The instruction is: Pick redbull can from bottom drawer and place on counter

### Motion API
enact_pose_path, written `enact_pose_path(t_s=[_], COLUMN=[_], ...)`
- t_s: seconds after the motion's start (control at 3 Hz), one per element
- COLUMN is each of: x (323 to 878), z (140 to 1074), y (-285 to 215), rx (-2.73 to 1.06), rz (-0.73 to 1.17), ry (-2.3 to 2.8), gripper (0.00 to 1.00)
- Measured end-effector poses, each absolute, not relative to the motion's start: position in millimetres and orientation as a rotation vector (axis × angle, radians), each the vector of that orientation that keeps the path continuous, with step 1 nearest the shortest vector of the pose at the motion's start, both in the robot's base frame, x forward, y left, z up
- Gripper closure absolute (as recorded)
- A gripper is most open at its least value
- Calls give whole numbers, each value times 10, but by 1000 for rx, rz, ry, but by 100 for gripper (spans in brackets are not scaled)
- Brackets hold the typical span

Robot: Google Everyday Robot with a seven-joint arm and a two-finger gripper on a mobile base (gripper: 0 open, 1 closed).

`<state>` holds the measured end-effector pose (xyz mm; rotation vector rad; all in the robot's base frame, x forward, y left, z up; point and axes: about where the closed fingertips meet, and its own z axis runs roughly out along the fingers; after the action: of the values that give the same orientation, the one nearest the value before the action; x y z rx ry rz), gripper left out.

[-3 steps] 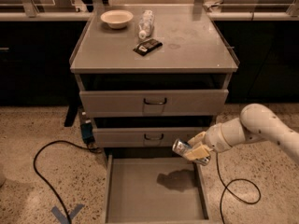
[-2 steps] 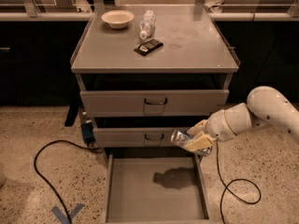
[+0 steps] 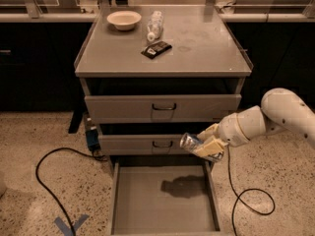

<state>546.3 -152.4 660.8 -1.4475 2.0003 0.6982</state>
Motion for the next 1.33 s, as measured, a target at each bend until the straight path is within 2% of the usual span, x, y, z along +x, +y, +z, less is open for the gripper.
enact_pose_path(t_s=[0.33, 0.67, 1.33], x=[5590, 5670, 5721], z=[7229, 8358, 9611], y=[-1590, -1577, -1122], rx=[-1433, -1468, -1686], rz=[662, 650, 721], ry=[1954, 1868, 1674], gripper=[100, 100, 100])
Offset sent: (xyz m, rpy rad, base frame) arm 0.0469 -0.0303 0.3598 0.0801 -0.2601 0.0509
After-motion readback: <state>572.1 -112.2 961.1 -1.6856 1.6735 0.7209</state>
